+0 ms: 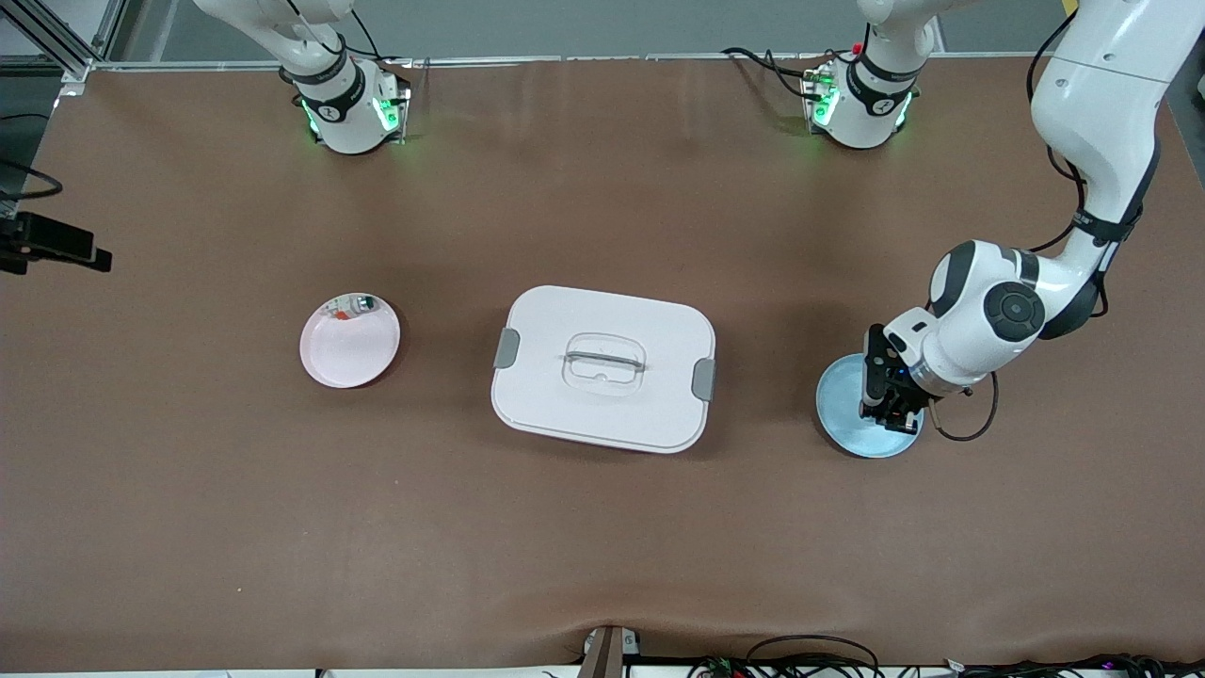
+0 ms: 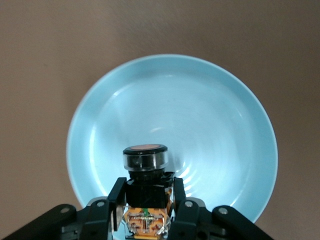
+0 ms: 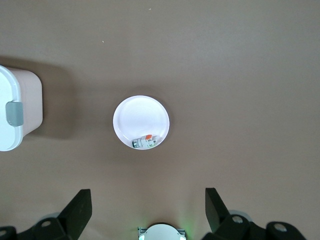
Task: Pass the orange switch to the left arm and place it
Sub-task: 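Open the left gripper to release the switch on the plate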
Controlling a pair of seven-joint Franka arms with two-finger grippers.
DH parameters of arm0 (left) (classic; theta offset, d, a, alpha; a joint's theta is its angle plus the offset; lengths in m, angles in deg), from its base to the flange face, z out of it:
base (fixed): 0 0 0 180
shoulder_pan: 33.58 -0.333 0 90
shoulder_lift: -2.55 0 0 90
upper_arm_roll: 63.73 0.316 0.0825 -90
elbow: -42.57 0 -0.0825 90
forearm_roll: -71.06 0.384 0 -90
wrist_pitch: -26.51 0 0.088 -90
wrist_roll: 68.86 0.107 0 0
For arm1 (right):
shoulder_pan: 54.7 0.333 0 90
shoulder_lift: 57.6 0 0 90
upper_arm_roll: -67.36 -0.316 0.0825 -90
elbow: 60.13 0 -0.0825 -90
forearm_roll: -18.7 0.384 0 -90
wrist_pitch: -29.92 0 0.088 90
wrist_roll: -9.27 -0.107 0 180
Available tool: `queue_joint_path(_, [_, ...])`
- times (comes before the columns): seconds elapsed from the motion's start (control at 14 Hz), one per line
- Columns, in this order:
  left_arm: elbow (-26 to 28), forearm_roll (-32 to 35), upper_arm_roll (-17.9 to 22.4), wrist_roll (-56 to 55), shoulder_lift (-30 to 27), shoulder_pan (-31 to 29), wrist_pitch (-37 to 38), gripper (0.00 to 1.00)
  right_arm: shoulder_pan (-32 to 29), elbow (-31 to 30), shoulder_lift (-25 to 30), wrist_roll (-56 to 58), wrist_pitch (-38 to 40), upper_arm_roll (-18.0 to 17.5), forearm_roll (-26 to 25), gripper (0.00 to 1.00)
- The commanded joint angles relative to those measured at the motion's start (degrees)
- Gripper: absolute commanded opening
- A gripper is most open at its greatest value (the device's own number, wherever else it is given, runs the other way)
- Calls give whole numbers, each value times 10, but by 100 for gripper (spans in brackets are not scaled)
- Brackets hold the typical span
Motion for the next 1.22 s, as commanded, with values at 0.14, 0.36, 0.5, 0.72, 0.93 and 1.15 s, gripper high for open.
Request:
queue_joint_path(0.14, [17, 10, -7, 2, 4, -10, -30, 0, 15, -125, 90, 0, -60, -1, 2, 100])
queue_joint_path(0.36, [20, 10, -7, -8, 7, -9, -35, 40, 16, -201, 137, 0, -111, -1, 1, 100])
queue_joint_path(0.5, [22, 9, -8, -12, 4, -10, -35, 100, 16, -217, 150, 1, -120, -1, 0, 100])
queue_joint_path(0.72, [15, 3, -9, -47, -3, -9, -35, 100, 17, -216, 149, 1, -121, -1, -10, 100])
queue_joint_path(0.93, [14, 1, -33, -140, -47, -9, -5, 100, 15, -215, 147, 0, -120, -2, -11, 100])
queue_joint_path(1.15, [-7, -16, -46, -229, -83, -10, 50, 100, 13, -215, 148, 0, -118, -2, -9, 100])
